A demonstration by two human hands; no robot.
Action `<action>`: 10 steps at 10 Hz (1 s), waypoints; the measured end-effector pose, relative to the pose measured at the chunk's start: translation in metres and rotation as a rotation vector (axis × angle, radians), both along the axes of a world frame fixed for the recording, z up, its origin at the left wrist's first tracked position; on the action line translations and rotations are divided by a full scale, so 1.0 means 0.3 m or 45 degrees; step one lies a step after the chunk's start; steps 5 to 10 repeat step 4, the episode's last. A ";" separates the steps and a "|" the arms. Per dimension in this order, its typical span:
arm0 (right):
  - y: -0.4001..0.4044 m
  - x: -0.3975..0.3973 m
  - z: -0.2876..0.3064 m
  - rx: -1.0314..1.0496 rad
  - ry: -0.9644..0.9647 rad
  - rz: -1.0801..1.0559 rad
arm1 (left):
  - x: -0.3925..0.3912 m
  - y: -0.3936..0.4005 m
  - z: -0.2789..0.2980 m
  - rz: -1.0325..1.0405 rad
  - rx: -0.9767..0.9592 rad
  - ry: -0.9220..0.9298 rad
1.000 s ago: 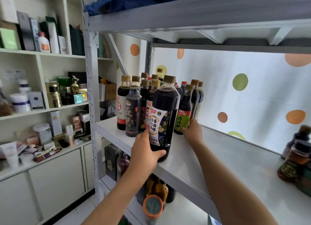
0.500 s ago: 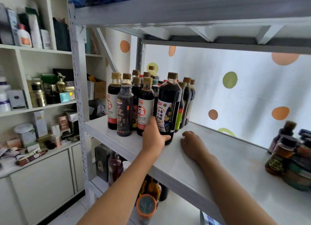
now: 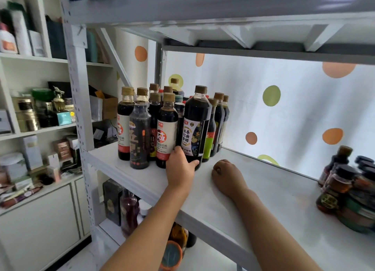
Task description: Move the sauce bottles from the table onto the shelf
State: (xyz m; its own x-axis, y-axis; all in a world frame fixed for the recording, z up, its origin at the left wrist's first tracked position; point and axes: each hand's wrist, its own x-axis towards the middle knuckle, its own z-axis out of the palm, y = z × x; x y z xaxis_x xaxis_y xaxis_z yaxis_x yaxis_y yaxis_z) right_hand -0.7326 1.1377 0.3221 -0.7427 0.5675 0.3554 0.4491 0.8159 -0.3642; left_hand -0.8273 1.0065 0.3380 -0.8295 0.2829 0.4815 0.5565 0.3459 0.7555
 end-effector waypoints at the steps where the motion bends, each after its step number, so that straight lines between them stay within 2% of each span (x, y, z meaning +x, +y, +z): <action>1: -0.003 0.001 0.002 0.021 -0.012 0.002 | -0.002 -0.002 -0.008 -0.001 0.017 0.024; 3: -0.018 0.013 0.001 0.084 -0.022 0.017 | -0.017 -0.005 -0.021 -0.001 0.002 -0.014; 4: -0.024 0.015 0.002 0.137 -0.077 -0.049 | -0.012 -0.014 -0.034 0.049 -0.163 -0.056; 10: -0.024 0.015 0.002 0.137 -0.077 -0.049 | -0.012 -0.014 -0.034 0.049 -0.163 -0.056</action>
